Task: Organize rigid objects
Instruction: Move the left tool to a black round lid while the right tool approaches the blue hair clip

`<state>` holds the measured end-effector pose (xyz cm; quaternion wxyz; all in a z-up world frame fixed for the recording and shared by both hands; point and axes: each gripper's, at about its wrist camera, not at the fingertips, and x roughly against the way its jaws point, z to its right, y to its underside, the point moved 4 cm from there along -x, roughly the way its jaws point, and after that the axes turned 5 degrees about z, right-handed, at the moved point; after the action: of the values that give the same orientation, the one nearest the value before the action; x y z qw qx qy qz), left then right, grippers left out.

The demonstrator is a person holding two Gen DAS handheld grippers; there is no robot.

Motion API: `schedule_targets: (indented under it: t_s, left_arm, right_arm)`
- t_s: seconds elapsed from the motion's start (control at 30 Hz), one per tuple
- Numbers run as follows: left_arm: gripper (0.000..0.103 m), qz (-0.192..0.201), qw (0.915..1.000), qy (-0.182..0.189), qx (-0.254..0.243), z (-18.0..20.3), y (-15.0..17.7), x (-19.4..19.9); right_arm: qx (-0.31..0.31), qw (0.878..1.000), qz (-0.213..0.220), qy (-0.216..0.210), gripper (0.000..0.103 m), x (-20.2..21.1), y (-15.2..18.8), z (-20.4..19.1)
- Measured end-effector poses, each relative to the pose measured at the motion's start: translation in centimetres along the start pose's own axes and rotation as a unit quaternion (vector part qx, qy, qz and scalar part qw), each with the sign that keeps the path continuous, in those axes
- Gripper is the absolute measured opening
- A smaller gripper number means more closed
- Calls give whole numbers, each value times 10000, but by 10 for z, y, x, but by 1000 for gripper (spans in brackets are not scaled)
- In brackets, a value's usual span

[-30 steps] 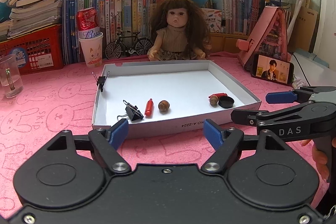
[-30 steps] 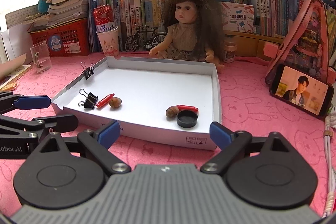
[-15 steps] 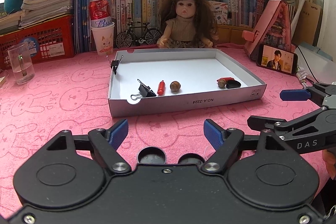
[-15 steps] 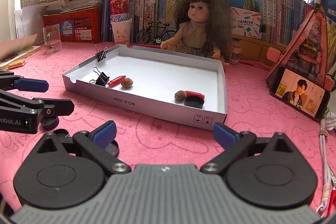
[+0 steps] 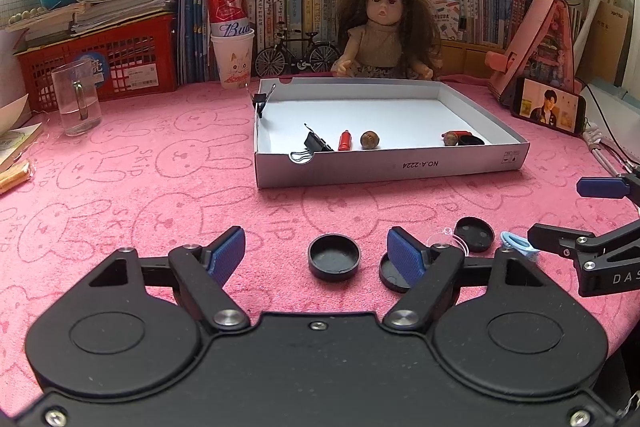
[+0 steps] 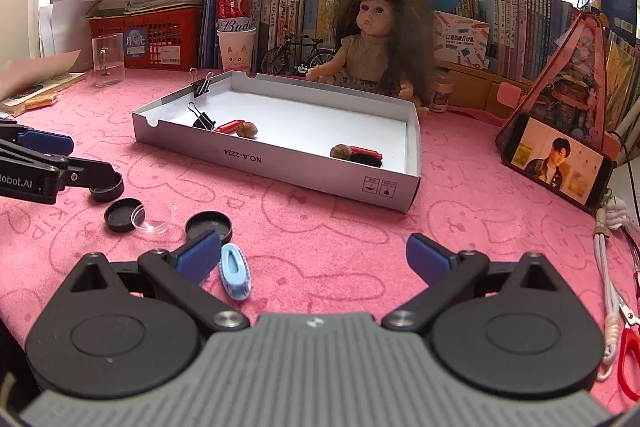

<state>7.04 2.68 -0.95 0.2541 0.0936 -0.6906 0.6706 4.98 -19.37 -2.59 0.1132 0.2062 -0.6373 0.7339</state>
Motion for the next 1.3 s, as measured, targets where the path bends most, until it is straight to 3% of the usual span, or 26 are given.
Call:
schedule_targets:
  t_s: [0.23,0.37,0.53,0.67,0.97,1.3]
  left_arm:
    - [59,-105,9999,8,30,-5,5,5]
    - [57,-133,9999,28,-4,-2,7,4]
    - [54,-178,9998,4,39,-1,10,0]
    - [49,-241,9997,-41,61,-2,11,-5]
    - [49,-216,9997,-54,26,2,12,-7]
    - [49,-148,9998,-124,-72,7,13,-9]
  right_arm:
    - [39,9999,-84,-40,103,4,10,0]
    - [178,9998,-96,-90,103,4,12,-6]
    - [326,9992,-159,144,103,-1,15,-6]
    - [295,9990,-220,252,102,-4,15,0]
    - [-45,9975,-348,616,102,-12,15,17]
    - [427,9989,-65,-168,96,1,14,-7]
